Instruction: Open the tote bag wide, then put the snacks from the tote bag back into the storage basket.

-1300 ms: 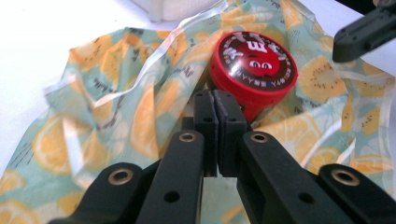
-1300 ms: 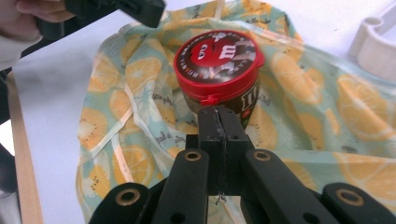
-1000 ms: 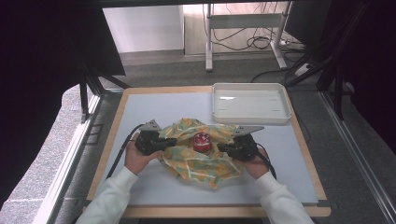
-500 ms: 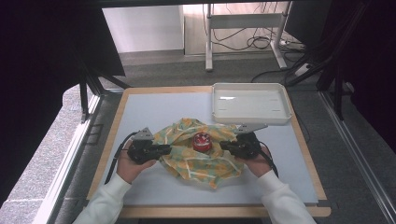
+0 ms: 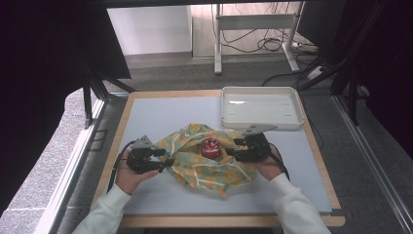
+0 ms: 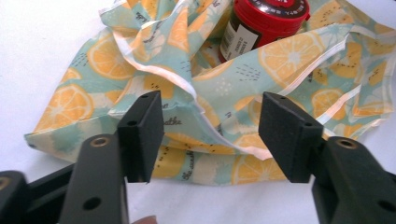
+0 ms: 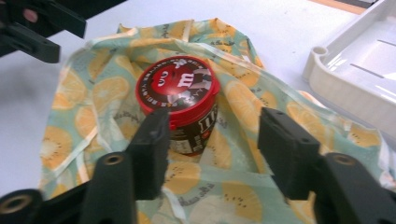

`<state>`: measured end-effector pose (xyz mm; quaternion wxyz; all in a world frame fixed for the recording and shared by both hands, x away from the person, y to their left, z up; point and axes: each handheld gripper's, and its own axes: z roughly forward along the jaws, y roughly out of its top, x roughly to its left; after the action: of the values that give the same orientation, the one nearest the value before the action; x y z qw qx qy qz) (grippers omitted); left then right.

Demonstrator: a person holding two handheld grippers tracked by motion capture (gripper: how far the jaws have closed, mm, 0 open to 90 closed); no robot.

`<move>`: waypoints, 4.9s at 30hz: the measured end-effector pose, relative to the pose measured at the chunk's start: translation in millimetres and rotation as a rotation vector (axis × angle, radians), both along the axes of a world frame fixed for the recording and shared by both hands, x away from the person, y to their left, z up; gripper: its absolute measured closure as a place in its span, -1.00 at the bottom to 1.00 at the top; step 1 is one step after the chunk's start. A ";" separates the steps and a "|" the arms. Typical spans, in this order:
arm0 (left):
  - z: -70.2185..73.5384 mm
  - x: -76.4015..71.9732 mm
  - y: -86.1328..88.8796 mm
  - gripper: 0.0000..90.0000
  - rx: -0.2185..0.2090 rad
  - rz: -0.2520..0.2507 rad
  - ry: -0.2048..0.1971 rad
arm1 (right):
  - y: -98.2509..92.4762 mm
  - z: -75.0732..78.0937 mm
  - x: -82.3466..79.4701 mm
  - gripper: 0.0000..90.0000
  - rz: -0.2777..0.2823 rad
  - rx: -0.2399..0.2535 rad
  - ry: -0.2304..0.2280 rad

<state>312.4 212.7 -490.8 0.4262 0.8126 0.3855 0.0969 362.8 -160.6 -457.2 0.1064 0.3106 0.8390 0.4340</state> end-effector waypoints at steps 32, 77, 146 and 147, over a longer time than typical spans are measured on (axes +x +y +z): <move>-7.3 -1.9 1.0 -0.29 0.043 0.000 0.025 | 50.7 6.3 9.8 -0.33 -0.049 -0.108 -0.001; -12.5 0.8 -4.1 -0.30 0.064 -0.021 0.036 | 87.5 -2.1 11.1 -0.49 -0.135 -0.177 0.036; -12.4 1.7 -3.7 -0.29 0.066 -0.023 0.036 | 29.7 55.4 39.0 -0.48 -0.086 -0.006 -0.038; -12.4 1.6 -3.7 -0.29 0.066 -0.023 0.036 | 30.1 56.4 40.1 -0.48 -0.086 -0.008 -0.042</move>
<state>314.1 209.0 -503.2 0.3932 0.8322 0.3804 0.0902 402.9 -130.6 -400.9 0.1434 0.3367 0.8241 0.4323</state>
